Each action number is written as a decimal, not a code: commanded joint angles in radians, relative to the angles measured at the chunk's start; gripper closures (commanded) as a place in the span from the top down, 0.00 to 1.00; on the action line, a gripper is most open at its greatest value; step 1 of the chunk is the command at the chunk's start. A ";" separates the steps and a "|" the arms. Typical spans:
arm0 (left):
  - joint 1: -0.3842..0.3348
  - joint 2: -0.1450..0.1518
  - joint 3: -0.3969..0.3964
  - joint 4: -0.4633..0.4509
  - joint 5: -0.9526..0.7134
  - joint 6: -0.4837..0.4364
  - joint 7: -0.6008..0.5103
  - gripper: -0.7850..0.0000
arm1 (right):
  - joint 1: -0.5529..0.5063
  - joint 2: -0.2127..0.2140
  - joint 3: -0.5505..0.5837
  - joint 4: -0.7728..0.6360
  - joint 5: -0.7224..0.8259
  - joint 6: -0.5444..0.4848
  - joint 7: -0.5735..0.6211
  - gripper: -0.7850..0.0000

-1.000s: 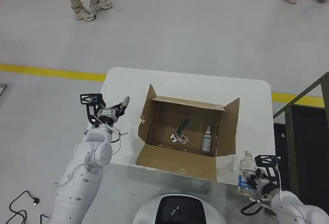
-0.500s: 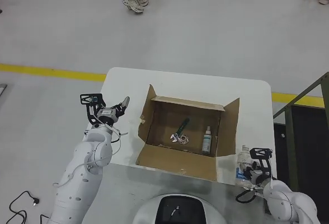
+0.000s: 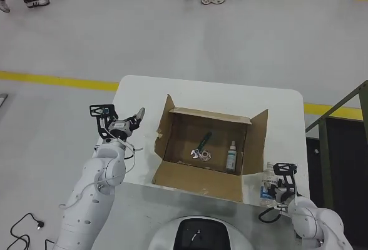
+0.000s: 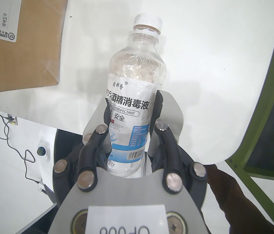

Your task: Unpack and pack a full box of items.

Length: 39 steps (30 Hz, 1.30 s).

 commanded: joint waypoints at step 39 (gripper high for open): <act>0.000 0.000 0.000 0.000 0.000 0.000 0.000 1.00 | 0.027 0.027 0.064 -0.146 0.078 0.040 0.045 0.78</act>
